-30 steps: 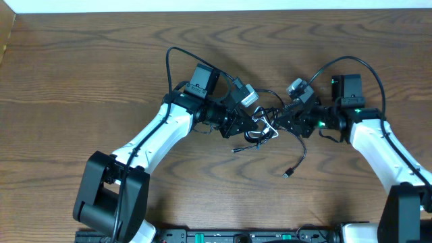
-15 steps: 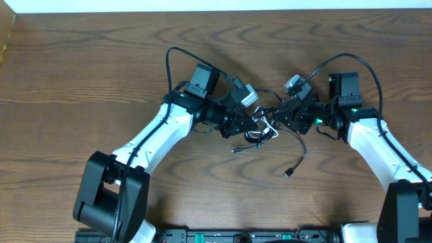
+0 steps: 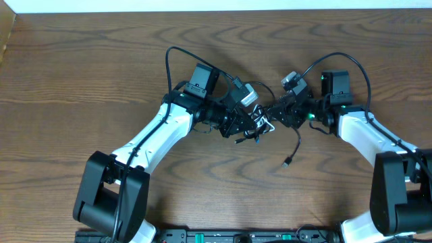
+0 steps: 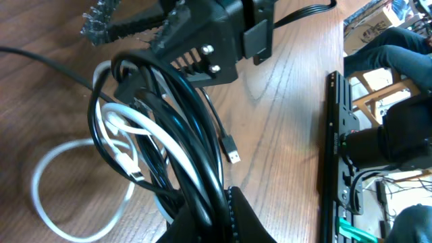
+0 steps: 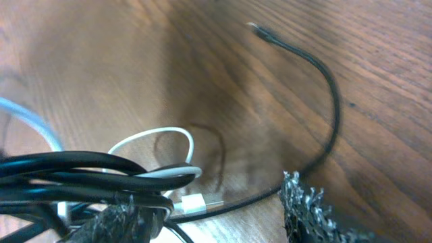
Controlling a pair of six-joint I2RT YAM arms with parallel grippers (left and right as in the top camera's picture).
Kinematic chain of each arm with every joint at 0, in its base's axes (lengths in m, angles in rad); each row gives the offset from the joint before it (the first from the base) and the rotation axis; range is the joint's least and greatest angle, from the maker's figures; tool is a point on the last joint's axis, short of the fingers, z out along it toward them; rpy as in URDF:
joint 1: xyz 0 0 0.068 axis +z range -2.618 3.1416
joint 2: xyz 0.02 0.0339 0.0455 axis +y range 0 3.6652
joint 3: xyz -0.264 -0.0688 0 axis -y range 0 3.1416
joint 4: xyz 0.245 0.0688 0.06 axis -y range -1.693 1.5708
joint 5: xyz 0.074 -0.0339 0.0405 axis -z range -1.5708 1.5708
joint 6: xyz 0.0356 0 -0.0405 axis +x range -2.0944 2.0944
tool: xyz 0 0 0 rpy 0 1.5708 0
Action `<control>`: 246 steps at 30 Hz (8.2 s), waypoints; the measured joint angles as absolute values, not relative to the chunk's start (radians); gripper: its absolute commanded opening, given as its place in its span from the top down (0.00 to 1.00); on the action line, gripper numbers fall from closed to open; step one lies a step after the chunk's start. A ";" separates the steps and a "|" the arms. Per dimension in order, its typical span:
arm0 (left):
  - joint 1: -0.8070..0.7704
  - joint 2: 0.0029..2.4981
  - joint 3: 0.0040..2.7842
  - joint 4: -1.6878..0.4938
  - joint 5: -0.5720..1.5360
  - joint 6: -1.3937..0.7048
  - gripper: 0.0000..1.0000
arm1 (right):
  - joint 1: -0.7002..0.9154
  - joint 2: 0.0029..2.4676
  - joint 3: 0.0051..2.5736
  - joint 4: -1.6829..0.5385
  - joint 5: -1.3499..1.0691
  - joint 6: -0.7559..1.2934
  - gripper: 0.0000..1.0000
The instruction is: Untangle cables
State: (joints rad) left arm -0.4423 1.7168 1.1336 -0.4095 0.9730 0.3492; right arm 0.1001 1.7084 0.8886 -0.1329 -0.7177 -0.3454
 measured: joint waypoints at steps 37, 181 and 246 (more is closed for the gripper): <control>-0.421 1.717 1.135 -0.503 0.995 0.412 0.92 | 0.245 1.728 0.872 0.175 -0.384 -0.183 0.39; -0.327 1.917 1.124 -0.298 0.264 -0.278 0.92 | 0.467 2.052 1.375 -0.593 -0.474 0.326 0.99; -0.327 1.782 1.120 -0.386 0.578 0.117 0.92 | 0.336 2.033 1.375 -0.838 -0.274 0.015 0.59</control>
State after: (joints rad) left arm -0.3271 1.7821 1.1202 -0.3859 0.5777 0.1169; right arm 0.3359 2.0335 1.3754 -0.8375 -0.2741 0.0147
